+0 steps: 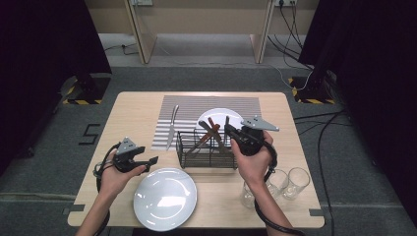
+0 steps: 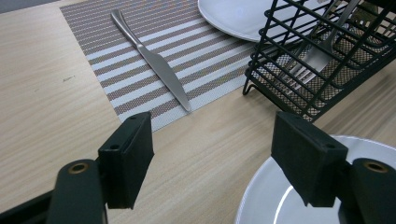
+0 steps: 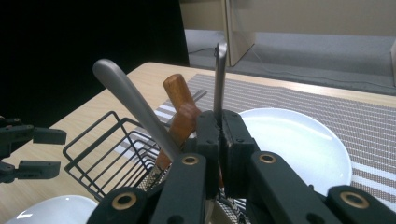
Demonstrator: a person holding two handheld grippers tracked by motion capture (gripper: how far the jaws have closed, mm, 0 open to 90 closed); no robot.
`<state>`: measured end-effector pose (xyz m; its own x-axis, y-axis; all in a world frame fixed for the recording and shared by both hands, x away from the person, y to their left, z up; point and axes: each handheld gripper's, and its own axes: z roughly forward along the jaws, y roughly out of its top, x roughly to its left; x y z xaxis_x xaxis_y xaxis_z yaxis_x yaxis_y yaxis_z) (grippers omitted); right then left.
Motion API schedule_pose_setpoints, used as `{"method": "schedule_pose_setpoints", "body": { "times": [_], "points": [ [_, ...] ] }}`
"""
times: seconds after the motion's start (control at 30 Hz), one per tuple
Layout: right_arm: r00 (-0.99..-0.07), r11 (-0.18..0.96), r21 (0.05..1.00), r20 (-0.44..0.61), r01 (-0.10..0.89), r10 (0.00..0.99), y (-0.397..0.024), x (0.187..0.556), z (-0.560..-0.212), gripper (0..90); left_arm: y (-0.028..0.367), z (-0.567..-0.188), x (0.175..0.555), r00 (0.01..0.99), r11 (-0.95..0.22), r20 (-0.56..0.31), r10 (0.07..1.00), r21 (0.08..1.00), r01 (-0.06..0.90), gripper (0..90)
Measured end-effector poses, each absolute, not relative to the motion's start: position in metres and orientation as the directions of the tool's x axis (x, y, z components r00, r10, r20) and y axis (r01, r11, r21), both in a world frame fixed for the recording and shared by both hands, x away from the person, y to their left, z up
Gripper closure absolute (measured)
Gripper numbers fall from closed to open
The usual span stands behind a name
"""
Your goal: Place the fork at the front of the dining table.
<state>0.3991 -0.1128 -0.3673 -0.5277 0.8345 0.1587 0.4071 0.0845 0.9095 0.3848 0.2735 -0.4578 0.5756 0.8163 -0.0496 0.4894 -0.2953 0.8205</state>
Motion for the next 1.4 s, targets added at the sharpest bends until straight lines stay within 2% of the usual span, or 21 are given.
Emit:
{"method": "schedule_pose_setpoints", "body": {
  "times": [1.4],
  "points": [
    [-0.504,0.022,0.931,0.178,0.366,0.845,-0.126,0.401,-0.342,87.4,0.272,-0.457,0.385,0.582,-0.298,-0.048,0.812,0.822,0.485,29.0]
  ]
}}
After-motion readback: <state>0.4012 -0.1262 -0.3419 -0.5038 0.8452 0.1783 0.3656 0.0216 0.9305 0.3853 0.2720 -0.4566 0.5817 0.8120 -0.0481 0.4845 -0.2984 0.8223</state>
